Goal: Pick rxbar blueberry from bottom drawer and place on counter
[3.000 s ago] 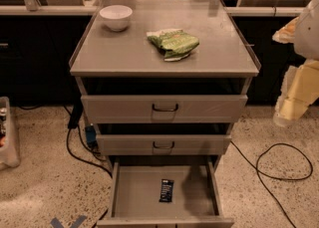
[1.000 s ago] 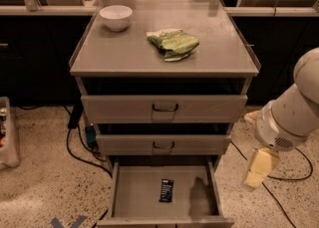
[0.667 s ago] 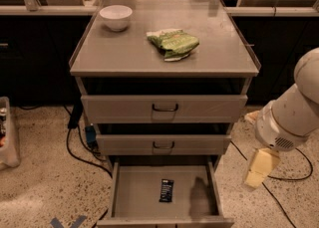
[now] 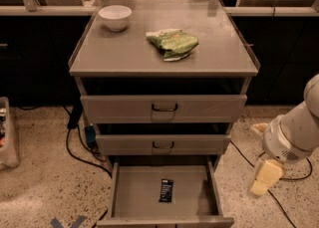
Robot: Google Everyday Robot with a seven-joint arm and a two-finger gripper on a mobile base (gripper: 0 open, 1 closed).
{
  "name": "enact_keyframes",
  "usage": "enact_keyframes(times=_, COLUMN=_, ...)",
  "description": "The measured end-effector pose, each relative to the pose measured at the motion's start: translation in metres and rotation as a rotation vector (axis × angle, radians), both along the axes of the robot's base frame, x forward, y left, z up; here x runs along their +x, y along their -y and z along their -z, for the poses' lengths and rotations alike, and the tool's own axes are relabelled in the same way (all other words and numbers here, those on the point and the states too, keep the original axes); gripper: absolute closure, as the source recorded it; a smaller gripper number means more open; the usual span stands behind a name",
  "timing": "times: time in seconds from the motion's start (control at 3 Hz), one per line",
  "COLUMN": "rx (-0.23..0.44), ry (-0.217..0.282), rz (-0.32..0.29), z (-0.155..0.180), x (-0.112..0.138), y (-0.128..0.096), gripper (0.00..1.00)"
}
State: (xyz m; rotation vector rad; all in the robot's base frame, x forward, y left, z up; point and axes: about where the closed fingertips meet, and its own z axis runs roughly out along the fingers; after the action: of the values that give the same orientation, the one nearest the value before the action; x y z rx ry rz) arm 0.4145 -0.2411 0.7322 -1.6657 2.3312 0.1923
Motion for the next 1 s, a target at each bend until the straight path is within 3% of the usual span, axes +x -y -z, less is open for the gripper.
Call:
enact_keyframes(times=0.33, rx=0.034, ry=-0.006, rz=0.021, z=0.055, x=0.009, y=0.018, gripper=0.0)
enact_keyframes(times=0.67, rx=0.05, ry=-0.01, rz=0.009, z=0.106, x=0.021, y=0.015, gripper=0.0)
enact_keyframes(times=1.0, rx=0.099, ry=-0.018, rz=-0.043, z=0.176, x=0.033, y=-0.029, gripper=0.0)
